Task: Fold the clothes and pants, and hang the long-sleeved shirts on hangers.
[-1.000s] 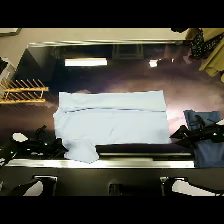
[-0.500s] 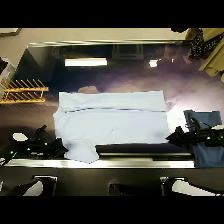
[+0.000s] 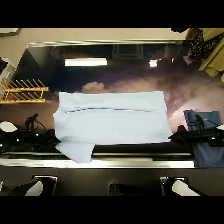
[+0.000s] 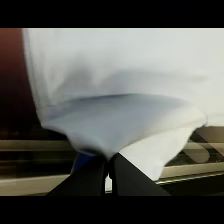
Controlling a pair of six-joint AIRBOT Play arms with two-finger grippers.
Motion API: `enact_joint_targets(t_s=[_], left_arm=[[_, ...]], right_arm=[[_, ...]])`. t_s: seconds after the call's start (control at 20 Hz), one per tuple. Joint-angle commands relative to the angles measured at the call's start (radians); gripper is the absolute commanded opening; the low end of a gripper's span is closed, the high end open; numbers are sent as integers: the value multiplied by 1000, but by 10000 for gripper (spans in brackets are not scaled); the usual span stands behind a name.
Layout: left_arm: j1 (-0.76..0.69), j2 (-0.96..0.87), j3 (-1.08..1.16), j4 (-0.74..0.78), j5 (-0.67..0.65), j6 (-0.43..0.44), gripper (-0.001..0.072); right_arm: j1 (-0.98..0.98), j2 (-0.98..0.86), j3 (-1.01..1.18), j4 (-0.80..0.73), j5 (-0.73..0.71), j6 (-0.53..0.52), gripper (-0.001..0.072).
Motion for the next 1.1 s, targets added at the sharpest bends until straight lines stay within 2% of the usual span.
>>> enact_joint_targets(t_s=[0.0,0.25,0.4,0.45,0.55,0.65,0.85,1.05], left_arm=[[0,120,41,34,-119,-66,22],[0,318,42,37,-196,-110,22],[-4,311,57,13,-159,-102,21],[-7,283,72,-3,-135,-77,22],[-31,190,126,-9,-94,-54,21],[-60,75,211,-9,-49,-43,22],[-99,-149,400,-9,11,-29,22],[-104,-360,585,-21,14,-24,21]], right_arm=[[-1,162,-1,-37,68,75,32],[0,394,-1,-55,153,154,31],[80,421,0,-44,91,147,31],[165,399,8,-68,48,135,31],[328,324,56,-195,-49,208,30],[410,233,126,-271,-113,278,30],[417,66,283,-258,-161,307,31],[417,-74,428,-251,-177,307,31]])
